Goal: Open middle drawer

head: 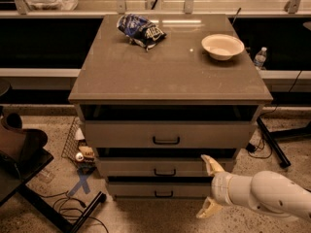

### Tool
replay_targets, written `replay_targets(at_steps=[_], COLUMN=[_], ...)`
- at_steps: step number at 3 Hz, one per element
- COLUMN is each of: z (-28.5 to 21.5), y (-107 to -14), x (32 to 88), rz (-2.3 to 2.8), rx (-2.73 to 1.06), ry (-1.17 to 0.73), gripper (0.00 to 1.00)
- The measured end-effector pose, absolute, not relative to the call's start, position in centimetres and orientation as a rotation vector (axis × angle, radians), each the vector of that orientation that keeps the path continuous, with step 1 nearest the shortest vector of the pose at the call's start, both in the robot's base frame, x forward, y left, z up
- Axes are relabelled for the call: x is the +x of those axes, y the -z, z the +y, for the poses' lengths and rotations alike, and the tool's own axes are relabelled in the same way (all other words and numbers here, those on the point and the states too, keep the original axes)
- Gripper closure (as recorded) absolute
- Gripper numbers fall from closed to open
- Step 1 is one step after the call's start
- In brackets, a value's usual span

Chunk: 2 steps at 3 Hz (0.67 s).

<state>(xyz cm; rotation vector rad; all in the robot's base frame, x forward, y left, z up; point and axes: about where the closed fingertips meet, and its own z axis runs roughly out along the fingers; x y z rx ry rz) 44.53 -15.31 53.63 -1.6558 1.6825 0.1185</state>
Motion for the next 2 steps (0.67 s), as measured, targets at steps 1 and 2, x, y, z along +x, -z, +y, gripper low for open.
replay_targets(at_steps=[1,2], z=[-15.3,-15.1], y=[-53.3,-50.3], x=[44.7,46.2], rz=[1.684,1.690], rx=[-1.650,-1.615], ry=[-0.123,-0.161], gripper=[0.00,0.00])
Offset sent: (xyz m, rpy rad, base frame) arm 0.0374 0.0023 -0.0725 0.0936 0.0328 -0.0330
